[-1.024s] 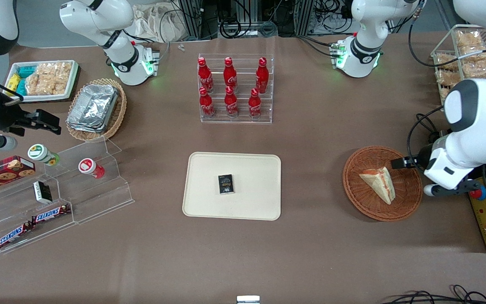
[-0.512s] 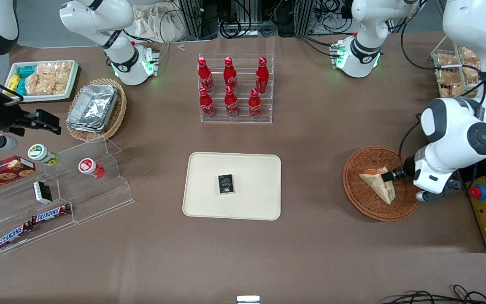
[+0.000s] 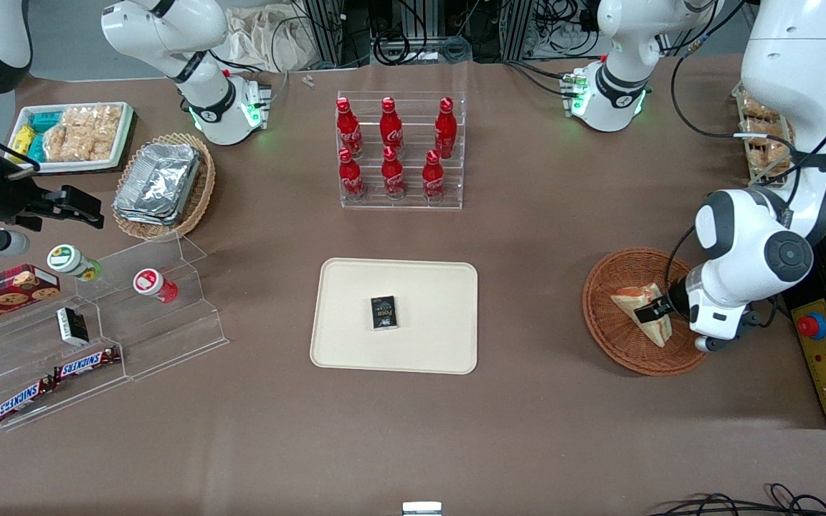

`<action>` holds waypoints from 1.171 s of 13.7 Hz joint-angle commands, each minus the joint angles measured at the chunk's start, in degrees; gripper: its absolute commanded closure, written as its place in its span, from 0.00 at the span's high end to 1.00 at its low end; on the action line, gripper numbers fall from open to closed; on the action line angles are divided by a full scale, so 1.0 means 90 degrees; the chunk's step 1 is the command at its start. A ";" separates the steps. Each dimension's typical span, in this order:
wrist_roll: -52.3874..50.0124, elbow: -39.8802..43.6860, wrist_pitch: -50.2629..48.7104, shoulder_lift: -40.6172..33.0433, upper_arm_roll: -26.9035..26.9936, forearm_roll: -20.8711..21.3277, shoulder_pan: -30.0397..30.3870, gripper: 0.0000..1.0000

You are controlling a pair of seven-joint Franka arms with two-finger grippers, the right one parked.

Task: Place sandwich from basket to tray
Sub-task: 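Lower the left gripper and grasp the wrapped sandwich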

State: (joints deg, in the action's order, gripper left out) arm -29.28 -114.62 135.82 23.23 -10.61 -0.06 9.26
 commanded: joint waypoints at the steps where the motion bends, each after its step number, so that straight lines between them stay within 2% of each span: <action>1: -0.0174 -0.0204 0.0154 -0.0071 -0.0042 0.0026 0.0016 0.68; 4: -0.0174 0.0039 -0.0664 -0.0255 -0.0062 0.0045 0.0016 0.10; 5: -0.0174 0.0127 -0.1015 -0.0382 -0.0081 0.0055 0.0007 0.00; 7: -0.0184 0.0507 -0.1883 -0.0627 -0.0101 0.0055 -0.0023 0.00; 12: -0.0340 0.2478 -0.4413 -0.0686 -0.0324 -0.0013 -0.0189 0.00; 16: -0.0331 0.3203 -0.5168 -0.0686 -0.1026 0.0025 -0.0199 0.00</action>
State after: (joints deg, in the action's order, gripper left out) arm -31.46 -89.00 92.19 16.01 -16.73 -0.07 7.78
